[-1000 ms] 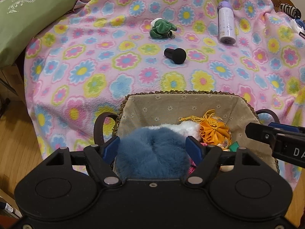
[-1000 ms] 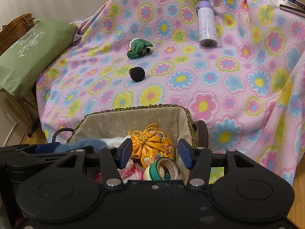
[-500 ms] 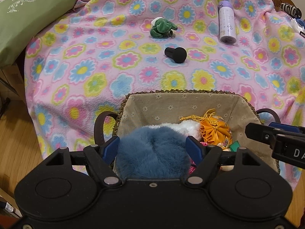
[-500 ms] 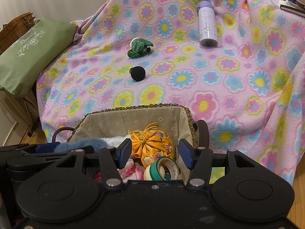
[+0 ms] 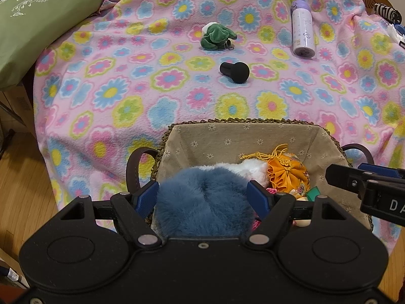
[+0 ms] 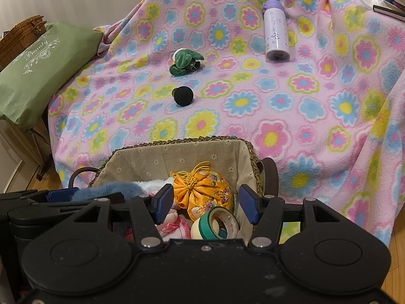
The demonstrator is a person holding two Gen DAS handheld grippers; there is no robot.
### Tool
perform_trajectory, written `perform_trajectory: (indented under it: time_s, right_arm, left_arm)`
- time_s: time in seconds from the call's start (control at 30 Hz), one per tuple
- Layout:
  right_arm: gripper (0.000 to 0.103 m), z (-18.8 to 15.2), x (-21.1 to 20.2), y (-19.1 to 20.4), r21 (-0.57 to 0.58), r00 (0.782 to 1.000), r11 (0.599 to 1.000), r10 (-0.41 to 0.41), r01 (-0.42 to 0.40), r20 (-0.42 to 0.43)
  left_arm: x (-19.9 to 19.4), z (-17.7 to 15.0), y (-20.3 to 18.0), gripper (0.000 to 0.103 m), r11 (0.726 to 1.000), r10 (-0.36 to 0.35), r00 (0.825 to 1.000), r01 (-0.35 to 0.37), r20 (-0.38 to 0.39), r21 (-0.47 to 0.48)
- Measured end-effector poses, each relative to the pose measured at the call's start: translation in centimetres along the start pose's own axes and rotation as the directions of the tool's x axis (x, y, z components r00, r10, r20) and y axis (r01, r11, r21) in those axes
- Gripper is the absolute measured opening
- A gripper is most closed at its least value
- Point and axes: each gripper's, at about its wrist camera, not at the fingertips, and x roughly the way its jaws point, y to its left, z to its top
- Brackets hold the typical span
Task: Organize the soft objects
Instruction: 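Move the left tool to the green plush toy while the right reaches the black round-headed stick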
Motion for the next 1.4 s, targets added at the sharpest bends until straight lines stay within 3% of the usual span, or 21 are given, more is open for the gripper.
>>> perform_trajectory:
  time_s: [0.3,0.7,1.4]
  right_arm:
    - [0.059,0.8,0.5,0.0,-0.034,1.000,0.999,0.001,-0.001,-0.001]
    - [0.062,6.7,2.2,-0.7,-0.071,0.998,0.996,-0.054,0.057,0.041]
    - [0.066,13.8,14.1,2.0,-0.226,0.994,0.973,-0.066,0.045,-0.084]
  left_arm:
    - [-0.3,1.3,0.2,0.072,1.000,0.017,0.999,-0.018,0.034,0.020]
    - [1.8,6.1,1.4,0.073,0.998,0.045,0.998,-0.047,0.054,0.036]
    - [11.0,12.8,3.4,0.073,0.995,0.091,0.996,-0.090,-0.007,0.038]
